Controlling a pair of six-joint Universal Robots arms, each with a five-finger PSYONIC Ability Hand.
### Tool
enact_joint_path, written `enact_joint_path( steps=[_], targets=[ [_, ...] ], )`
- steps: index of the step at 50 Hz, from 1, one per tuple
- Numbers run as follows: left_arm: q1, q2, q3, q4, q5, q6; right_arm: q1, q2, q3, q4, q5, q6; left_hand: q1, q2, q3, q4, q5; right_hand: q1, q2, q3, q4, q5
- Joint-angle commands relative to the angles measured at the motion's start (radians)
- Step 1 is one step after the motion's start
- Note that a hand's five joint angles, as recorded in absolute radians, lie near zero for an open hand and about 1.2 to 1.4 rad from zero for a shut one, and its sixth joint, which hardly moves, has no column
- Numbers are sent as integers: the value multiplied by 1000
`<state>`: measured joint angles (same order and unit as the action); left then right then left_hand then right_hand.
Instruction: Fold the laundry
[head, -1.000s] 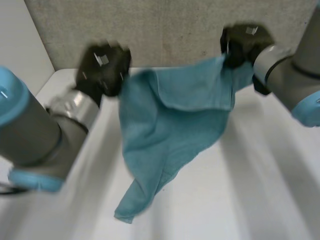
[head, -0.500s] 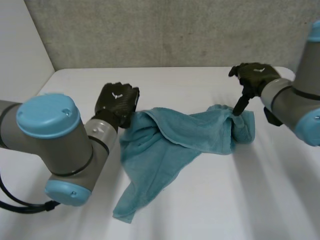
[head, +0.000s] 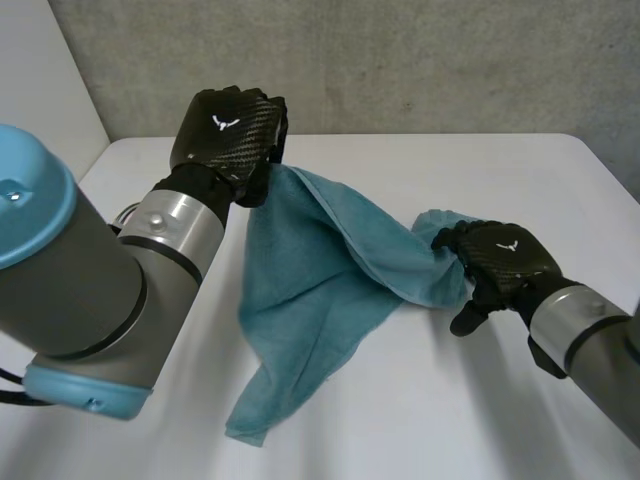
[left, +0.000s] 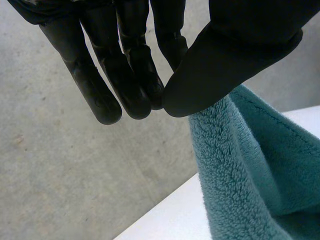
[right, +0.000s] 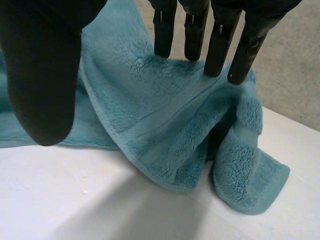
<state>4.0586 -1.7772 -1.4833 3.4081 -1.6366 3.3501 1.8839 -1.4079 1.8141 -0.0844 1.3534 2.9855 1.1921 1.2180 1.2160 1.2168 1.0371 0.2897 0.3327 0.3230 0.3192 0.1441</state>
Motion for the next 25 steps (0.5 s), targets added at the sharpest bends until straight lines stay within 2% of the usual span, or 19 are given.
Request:
enact_joint_path(
  steps=[1,7,13,14,15,16,17,18,20,25],
  targets=[
    [-50,65,-20,-61,0,-35,0,191,-87,-116,35,76,204,178,180,179,185,-8,-51,-41,-37,-37],
    [-67,122,-45,-73,0,-66,6,349,-203,-110,35,96,204,178,180,179,185,-23,-66,-56,-52,-52],
    [-96,194,-63,-75,0,-90,32,437,-256,-110,41,101,204,178,180,179,185,13,-30,-21,-17,-16],
    [-99,203,-66,-75,0,-90,43,454,-271,-113,42,107,204,178,180,179,185,62,19,29,32,33],
    [-99,206,-69,-75,1,-90,47,461,-285,-115,52,113,204,178,180,179,185,248,205,215,219,219],
    [-99,206,-69,-75,1,-90,47,461,-285,-115,52,113,204,178,180,179,185,250,207,217,221,221],
    [-99,206,-72,-75,1,-90,47,463,-294,-116,70,121,204,178,180,179,185,460,417,426,430,431],
    [-99,206,-72,-75,1,-90,47,463,-294,-117,70,121,204,178,180,179,185,462,419,428,432,433],
    [-92,194,-78,-73,1,-90,38,460,-302,-124,131,132,204,178,180,179,185,1104,1061,1070,1074,1075],
    [-67,151,-115,-63,4,-86,35,373,-299,-127,176,116,204,178,180,179,185,1107,1064,1073,1077,1078]
  ],
)
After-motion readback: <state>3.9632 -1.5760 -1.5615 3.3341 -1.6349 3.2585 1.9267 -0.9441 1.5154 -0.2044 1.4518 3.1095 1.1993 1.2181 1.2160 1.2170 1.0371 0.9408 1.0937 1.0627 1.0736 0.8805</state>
